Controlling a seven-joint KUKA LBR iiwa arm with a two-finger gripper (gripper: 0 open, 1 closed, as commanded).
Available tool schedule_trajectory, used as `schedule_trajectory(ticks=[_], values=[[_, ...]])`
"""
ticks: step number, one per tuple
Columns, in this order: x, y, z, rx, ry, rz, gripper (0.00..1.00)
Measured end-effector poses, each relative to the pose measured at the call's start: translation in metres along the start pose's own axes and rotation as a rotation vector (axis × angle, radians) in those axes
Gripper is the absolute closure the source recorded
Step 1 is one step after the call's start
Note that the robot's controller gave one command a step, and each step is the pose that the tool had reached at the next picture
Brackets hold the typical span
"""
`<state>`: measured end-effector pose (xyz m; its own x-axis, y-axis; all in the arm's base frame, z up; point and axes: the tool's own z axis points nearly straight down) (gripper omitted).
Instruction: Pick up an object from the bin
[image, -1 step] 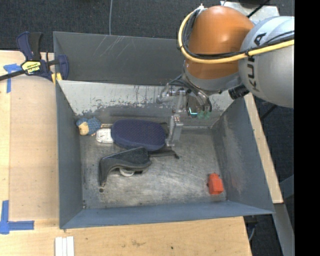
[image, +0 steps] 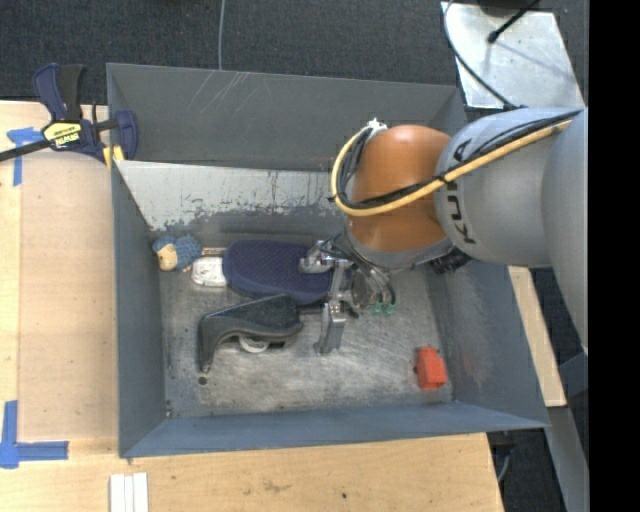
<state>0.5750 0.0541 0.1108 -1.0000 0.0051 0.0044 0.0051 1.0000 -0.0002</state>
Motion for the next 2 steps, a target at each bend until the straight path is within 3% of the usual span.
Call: schedule_trajectory(ticks=[1,2], values=[[-0.0234,-0.0088,0.0327,-0.008,-0.018,-0.046,0.0],[-0.033,-0.0093,0.0249,-0.009,-0.061,-0.041,1.0]])
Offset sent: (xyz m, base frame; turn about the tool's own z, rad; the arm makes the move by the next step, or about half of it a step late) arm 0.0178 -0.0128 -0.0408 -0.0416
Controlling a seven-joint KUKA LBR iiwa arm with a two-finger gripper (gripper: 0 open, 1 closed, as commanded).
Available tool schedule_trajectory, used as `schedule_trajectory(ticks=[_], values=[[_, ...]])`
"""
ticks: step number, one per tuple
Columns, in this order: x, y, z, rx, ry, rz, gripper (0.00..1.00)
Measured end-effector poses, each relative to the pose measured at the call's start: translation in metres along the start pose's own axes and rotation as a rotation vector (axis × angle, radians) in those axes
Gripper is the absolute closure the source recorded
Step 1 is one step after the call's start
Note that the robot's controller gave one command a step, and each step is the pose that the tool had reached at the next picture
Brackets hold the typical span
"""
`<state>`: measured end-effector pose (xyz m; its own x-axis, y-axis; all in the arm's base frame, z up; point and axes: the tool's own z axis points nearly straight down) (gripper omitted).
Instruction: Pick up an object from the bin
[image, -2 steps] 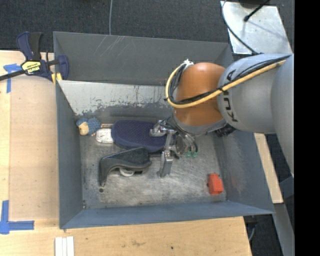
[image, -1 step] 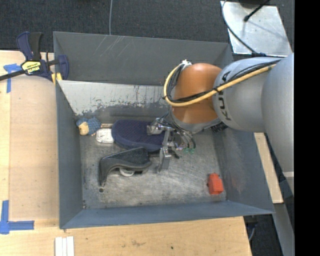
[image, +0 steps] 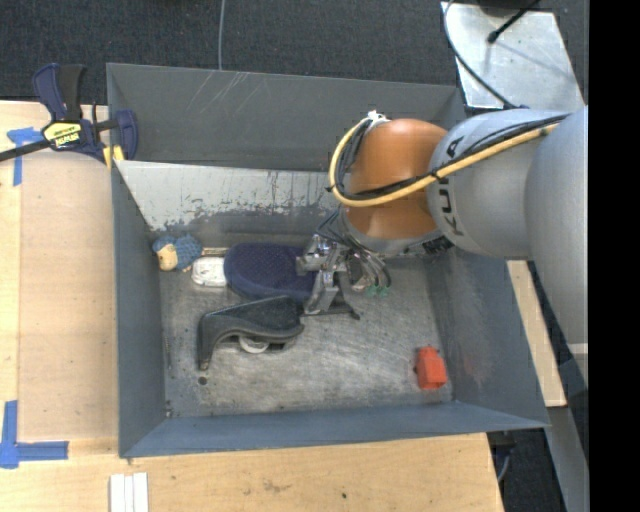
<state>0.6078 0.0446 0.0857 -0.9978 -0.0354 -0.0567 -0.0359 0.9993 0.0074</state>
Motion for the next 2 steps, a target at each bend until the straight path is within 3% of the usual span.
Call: schedule_trajectory(ticks=[1,2], values=[[-0.0103,-0.017,-0.1305,0.008,0.043,-0.008,1.0],[-0.008,-0.0168,-0.1251,0.007,0.053,-0.007,0.0]])
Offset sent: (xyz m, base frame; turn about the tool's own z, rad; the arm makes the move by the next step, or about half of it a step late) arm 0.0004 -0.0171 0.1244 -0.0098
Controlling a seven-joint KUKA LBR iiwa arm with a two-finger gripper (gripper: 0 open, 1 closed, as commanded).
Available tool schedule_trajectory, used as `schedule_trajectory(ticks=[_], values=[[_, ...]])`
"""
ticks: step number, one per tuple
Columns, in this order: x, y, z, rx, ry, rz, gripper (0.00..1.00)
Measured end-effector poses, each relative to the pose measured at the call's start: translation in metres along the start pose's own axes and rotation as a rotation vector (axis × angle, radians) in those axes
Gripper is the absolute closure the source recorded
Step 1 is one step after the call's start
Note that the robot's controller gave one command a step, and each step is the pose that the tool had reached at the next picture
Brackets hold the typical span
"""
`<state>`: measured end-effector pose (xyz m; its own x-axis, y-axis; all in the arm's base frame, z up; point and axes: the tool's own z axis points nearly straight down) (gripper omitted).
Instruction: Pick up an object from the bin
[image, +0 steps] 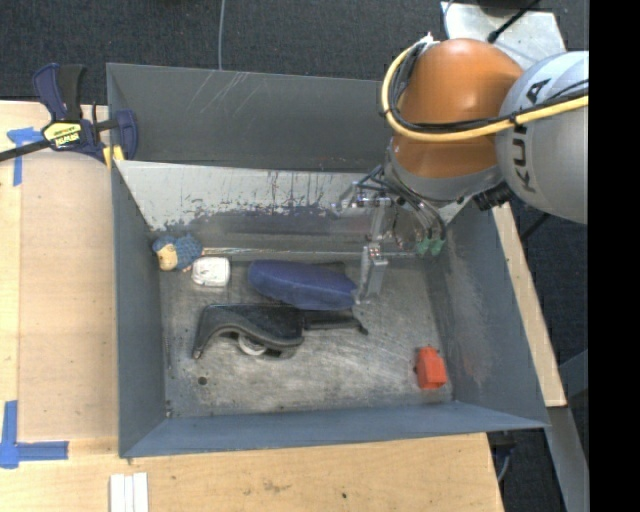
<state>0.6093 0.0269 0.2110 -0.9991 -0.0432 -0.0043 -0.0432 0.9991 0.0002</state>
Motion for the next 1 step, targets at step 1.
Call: schedule_trajectory(ticks=[1], values=[[0.031,0.0112,0.1101,-0.001,0.001,-0.089,0.0]])
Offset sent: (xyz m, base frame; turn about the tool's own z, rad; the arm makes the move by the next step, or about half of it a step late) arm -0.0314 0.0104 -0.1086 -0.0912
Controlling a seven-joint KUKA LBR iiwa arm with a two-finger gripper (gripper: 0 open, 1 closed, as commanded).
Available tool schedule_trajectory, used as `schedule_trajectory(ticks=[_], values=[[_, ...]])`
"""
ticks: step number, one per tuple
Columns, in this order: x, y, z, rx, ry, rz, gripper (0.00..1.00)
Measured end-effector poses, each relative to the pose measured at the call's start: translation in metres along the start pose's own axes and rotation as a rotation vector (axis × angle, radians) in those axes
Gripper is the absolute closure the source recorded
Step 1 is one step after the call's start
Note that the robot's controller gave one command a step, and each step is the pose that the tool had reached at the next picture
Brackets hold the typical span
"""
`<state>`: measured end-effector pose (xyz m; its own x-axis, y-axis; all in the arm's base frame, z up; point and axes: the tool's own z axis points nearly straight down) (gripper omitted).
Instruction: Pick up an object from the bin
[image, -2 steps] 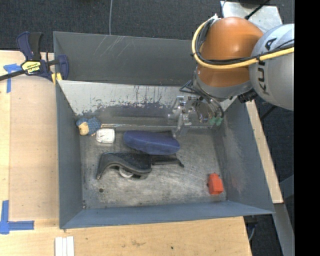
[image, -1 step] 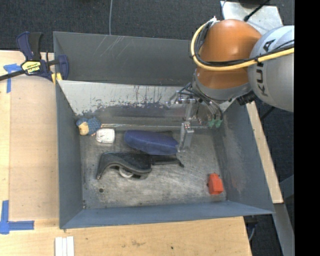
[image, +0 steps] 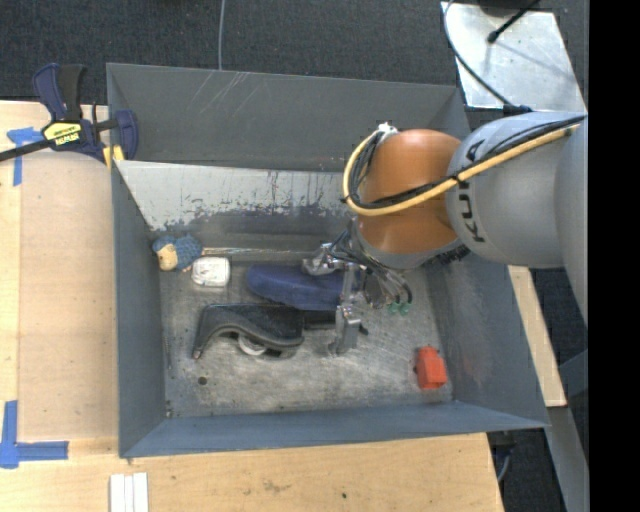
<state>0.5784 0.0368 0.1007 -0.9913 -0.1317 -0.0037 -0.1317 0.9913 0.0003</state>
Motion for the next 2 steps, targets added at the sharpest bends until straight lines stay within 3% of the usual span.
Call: schedule_trajectory(ticks=[1,2], values=[[-0.004,-0.001,-0.006,0.001,-0.014,0.002,1.0],[-0.02,0.001,-0.14,0.001,-0.01,0.041,1.0]])
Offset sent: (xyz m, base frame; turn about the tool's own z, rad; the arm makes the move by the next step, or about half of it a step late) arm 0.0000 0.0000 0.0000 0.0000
